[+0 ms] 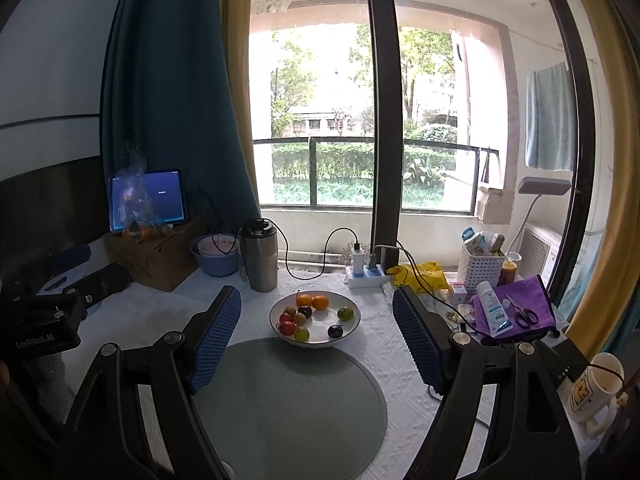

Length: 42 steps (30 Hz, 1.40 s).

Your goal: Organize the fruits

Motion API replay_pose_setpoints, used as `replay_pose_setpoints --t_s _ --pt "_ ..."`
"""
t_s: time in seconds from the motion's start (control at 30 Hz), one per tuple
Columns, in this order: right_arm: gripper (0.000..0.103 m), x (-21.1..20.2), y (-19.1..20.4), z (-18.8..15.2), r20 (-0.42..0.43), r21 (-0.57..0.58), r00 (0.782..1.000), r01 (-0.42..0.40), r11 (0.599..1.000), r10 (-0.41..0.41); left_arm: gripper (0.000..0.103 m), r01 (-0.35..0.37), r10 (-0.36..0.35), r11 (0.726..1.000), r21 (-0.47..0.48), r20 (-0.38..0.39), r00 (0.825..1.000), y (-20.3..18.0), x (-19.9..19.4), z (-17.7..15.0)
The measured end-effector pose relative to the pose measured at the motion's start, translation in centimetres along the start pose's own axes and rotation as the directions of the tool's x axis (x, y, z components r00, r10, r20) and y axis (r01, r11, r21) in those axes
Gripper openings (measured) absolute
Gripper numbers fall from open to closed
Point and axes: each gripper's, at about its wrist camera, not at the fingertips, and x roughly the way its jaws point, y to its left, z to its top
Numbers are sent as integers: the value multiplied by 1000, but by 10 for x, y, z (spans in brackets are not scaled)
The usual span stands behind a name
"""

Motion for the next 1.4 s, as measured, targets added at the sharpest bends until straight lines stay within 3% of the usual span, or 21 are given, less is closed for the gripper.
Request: replay_pose_setpoints --t_s 1.4 --pt "81 1 1 1 -12 0 1000 -3 1000 3 97 10 -10 1000 -15 11 1000 2 -4 2"
